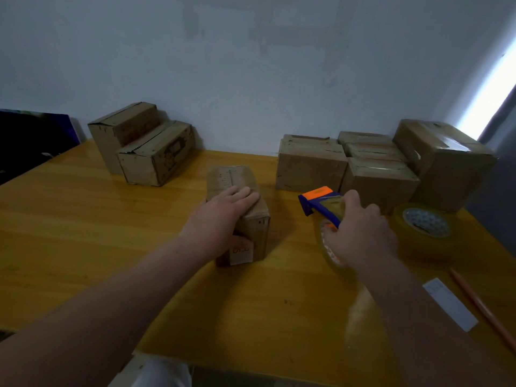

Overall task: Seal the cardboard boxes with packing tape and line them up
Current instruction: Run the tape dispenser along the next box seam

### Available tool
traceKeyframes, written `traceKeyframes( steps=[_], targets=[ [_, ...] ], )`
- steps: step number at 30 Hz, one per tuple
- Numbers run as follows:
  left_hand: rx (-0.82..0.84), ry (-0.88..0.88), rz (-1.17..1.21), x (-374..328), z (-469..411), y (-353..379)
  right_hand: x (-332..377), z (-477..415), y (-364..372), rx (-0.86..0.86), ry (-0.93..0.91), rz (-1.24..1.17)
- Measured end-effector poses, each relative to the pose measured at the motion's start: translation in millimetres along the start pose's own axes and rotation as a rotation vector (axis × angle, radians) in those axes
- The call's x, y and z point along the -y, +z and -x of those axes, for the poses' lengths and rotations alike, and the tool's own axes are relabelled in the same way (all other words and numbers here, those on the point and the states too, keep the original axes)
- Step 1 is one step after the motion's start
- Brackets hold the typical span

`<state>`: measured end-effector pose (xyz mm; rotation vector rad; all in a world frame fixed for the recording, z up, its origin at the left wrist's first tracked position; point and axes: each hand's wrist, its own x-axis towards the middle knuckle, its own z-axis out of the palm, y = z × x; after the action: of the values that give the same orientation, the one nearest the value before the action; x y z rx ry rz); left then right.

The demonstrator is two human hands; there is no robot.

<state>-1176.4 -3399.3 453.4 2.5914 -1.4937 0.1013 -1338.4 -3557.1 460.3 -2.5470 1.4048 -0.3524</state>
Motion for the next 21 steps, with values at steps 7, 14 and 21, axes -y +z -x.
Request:
traceKeyframes(
  steps=[7, 14, 21],
  targets=[
    [0.019, 0.158, 0.252, 7.1, 7.6, -9.0, -11.3, 0.4, 1.8, -0.052, 0.003, -0.146],
    [0.027, 0.138, 0.163, 7.8, 10.3, 0.9, -22.6, -1.9, 5.5, -0.022, 0.039, -0.261],
    [0.072, 0.128, 0.114, 8.7, 11.3, -5.7, -37.5, 1.1, -3.7, -0.129, -0.123, -0.59]
  ],
)
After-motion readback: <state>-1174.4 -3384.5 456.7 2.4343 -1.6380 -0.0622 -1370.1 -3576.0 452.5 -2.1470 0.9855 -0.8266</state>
